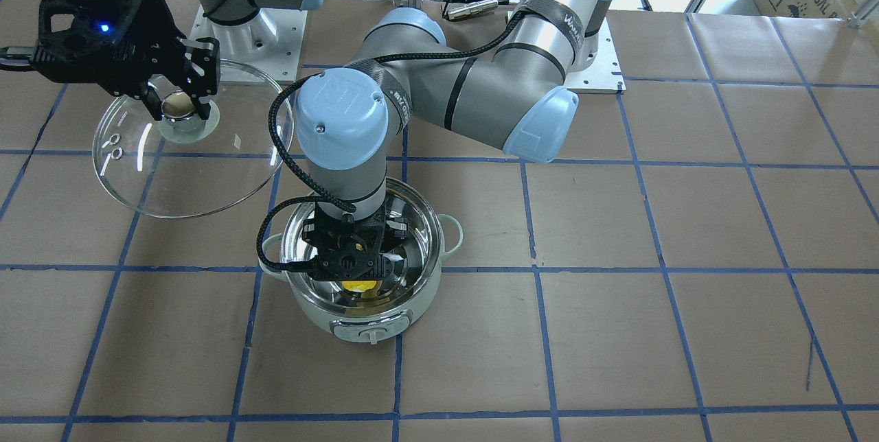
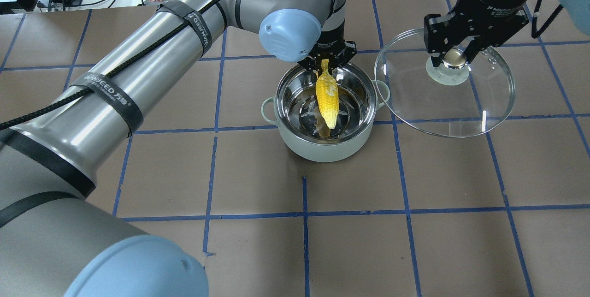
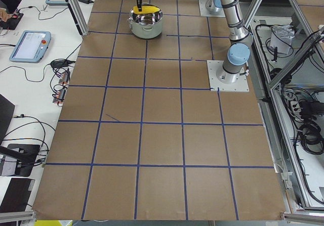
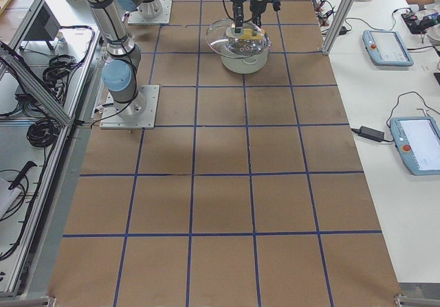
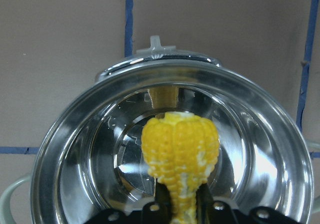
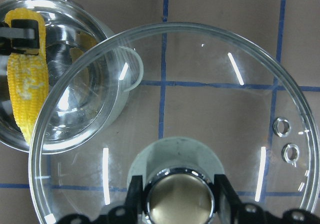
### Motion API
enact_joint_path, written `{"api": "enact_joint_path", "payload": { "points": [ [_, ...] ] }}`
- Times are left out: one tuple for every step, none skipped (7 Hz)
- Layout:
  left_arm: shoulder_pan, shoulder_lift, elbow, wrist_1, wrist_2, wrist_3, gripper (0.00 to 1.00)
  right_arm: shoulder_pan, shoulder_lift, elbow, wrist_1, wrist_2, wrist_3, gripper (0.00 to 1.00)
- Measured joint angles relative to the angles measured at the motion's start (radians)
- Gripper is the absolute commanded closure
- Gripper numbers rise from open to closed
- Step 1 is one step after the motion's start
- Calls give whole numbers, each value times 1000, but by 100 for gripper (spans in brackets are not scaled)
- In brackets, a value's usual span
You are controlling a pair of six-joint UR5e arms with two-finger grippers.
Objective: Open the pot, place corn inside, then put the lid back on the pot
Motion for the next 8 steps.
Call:
{"api": "enact_joint_path", "payload": {
  "points": [
    [0, 0, 0, 3, 1, -4, 0, 0, 0, 0, -1, 0, 0, 61],
    [1, 2, -1, 4, 2, -7, 0, 0, -1, 1, -1, 0, -1, 62],
    [3, 3, -1, 5, 2, -7, 0, 0, -1, 1, -1, -1, -3, 62],
    [4, 2, -1, 4, 2, -5, 0, 0, -3, 2, -2, -1, -3, 62],
    [7, 3, -1, 4, 2, -2, 0, 0, -4, 3, -2, -2, -3, 64],
    [12, 8, -2, 3, 3, 9, 0, 0, -5, 4, -1, -2, -2, 64],
    [24, 18, -3, 1, 4, 48, 0, 0, -6, 5, -2, -2, -1, 64],
    [55, 34, -7, 0, 4, 115, 0, 0, -6, 5, -2, -2, 0, 64]
  ]
}}
